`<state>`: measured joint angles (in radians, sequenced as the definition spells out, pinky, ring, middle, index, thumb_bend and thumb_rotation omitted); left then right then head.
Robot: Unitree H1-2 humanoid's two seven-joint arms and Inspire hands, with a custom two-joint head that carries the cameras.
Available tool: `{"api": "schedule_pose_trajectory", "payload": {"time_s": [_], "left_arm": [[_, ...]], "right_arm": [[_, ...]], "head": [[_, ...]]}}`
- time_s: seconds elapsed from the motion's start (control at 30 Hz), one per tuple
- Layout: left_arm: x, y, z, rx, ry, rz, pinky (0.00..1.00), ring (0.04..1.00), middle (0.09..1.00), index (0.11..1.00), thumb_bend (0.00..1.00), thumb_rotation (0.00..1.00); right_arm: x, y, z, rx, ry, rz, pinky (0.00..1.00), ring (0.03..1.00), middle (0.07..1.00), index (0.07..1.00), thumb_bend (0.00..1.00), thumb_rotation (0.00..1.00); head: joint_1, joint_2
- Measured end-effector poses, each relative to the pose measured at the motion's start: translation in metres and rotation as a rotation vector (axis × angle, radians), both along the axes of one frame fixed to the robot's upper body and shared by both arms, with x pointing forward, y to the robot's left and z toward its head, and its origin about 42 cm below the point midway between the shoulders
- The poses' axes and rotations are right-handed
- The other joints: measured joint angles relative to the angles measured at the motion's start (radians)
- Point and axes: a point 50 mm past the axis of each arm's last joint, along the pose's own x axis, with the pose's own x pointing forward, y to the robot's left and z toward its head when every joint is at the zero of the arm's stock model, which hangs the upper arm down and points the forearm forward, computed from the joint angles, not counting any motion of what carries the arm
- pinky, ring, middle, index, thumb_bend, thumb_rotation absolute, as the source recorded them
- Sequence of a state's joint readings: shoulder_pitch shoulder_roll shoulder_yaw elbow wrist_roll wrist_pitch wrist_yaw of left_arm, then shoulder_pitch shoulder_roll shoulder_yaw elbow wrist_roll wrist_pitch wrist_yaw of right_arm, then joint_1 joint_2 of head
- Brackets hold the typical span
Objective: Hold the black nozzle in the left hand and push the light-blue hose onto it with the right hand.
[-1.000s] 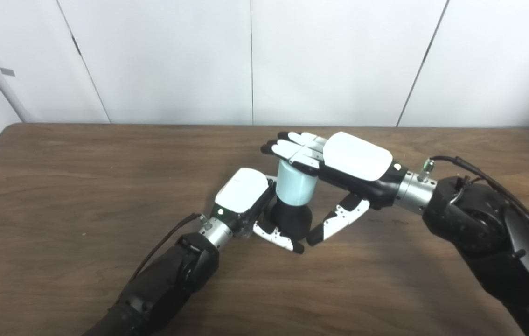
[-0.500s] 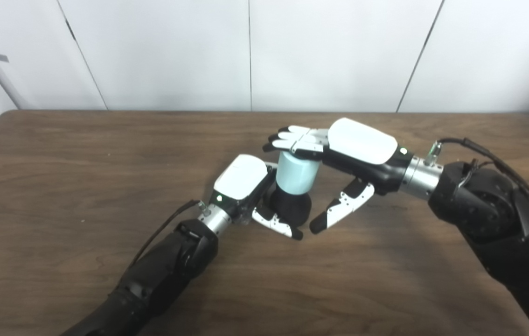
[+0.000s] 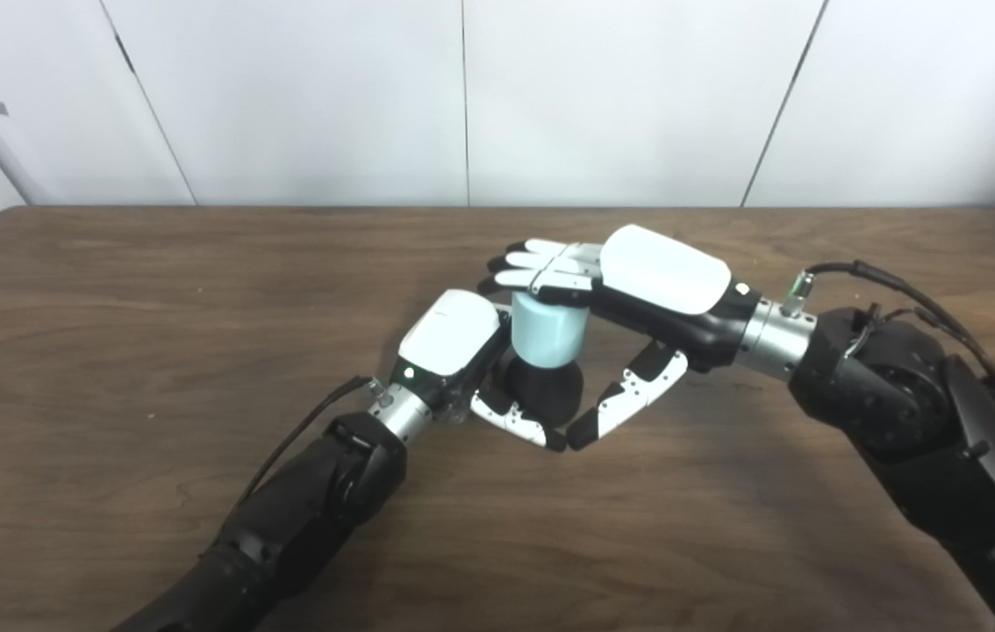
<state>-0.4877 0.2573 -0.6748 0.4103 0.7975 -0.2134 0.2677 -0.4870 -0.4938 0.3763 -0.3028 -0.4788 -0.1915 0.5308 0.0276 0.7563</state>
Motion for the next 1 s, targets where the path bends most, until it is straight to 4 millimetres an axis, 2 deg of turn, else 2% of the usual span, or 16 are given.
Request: {"api": "schedule_pose_trajectory", "payload": {"time_s": [0.4,0.43,0.5,0.6,0.83,1.0], "left_arm": [[0.000,0.000,0.000,0.000,0.001,0.003,0.38,0.460,0.401,0.511,0.52,0.00],[0.000,0.000,0.000,-0.001,0.001,0.002,0.37,0.455,0.444,0.495,0.52,0.00],[0.000,0.000,0.000,-0.001,0.002,0.003,0.36,0.452,0.466,0.487,0.53,0.00],[0.000,0.000,0.000,0.000,0.002,0.005,0.33,0.417,0.472,0.485,0.53,0.00],[0.000,-0.001,0.000,0.000,0.002,0.005,0.31,0.406,0.473,0.485,0.53,0.00],[-0.001,-0.001,0.000,0.001,0.002,0.004,0.32,0.414,0.473,0.484,0.53,0.00]], "right_arm": [[0.009,0.002,-0.005,-0.068,-0.016,-0.018,0.85,0.932,0.940,0.863,0.85,0.86],[0.009,0.001,-0.005,-0.071,-0.017,-0.019,0.85,0.931,0.938,0.861,0.84,0.85],[0.009,0.001,-0.005,-0.072,-0.019,-0.021,0.85,0.928,0.934,0.860,0.84,0.85],[0.009,0.000,-0.005,-0.068,-0.019,-0.025,0.84,0.914,0.925,0.871,0.84,0.85],[0.007,-0.004,-0.010,-0.038,-0.015,-0.047,0.81,0.904,0.919,0.872,0.82,0.85],[0.005,-0.006,-0.012,-0.020,-0.012,-0.057,0.82,0.923,0.947,0.911,0.79,0.83]], "head": [[0.000,0.002],[0.000,0.002],[0.000,0.002],[0.000,0.006],[0.002,0.006],[-0.002,0.005]]}}
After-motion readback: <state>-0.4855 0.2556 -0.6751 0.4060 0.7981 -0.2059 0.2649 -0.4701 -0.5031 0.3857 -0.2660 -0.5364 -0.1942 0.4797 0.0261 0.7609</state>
